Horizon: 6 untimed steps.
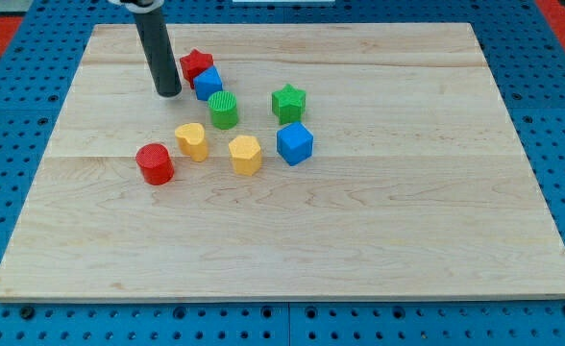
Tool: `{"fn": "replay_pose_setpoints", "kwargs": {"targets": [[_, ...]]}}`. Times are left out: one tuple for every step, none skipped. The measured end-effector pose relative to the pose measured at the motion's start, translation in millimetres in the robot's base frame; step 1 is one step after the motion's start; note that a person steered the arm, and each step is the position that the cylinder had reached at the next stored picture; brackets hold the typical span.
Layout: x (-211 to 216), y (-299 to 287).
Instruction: Slide the red star towards the top centre
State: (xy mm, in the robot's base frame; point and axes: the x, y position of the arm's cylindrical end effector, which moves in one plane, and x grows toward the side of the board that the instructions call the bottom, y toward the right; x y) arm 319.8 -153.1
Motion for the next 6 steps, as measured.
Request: {"fn": "replay_pose_setpoints", "kwargs": {"targets": [[-20,12],[-27,46],[-38,81],[-47,101],[-49,106],[-51,92]]}}
